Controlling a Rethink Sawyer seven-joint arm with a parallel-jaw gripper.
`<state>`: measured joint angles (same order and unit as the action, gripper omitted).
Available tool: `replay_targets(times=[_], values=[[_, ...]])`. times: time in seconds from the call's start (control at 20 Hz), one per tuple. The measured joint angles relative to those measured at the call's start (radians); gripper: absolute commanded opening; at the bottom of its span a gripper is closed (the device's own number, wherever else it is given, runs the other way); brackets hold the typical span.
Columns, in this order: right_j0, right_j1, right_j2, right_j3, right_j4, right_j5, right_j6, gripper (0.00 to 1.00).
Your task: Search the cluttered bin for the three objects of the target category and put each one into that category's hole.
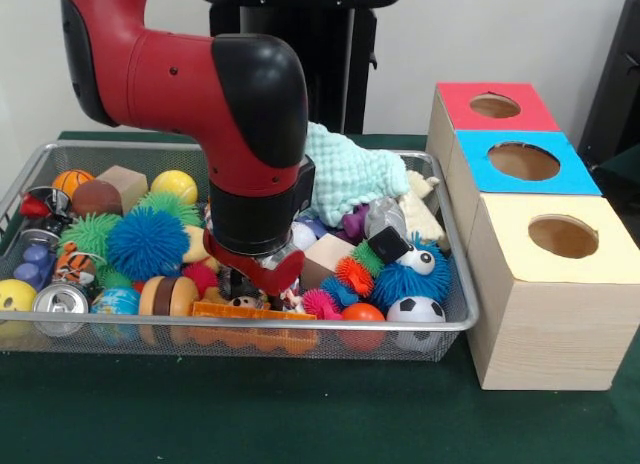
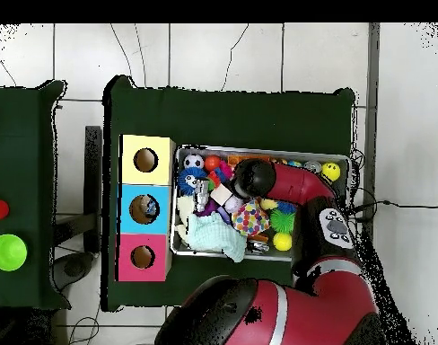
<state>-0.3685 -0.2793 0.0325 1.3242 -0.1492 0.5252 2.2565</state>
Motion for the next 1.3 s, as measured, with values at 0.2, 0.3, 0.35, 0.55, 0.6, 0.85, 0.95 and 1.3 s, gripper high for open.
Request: replay_targets(times=[0.2, 0.3, 0.35, 0.55, 0.6, 0.85, 0.95, 1.3], values=[[-0.004, -0.001, 0.004, 0.002, 0.0, 0.0, 0.0, 1.0], [-0.007, -0.002, 0.007, 0.004, 0.0, 0.0, 0.0, 1.0], [-0.009, -0.008, 0.009, 0.011, 0.0, -0.001, 0.0, 1.0], [-0.011, -0.041, 0.011, 0.04, 0.0, 0.0, 0.0, 1.0], [-0.011, -0.051, 0.011, 0.05, 0.0, -0.001, 0.0, 1.0], [-0.013, -0.121, 0.011, 0.111, 0.0, 0.0, 0.0, 1.0], [-0.015, -0.16, 0.011, 0.141, 0.0, 0.0, 0.0, 1.0], [-0.018, -0.216, 0.011, 0.175, -0.001, 0.0, 0.0, 1.0]])
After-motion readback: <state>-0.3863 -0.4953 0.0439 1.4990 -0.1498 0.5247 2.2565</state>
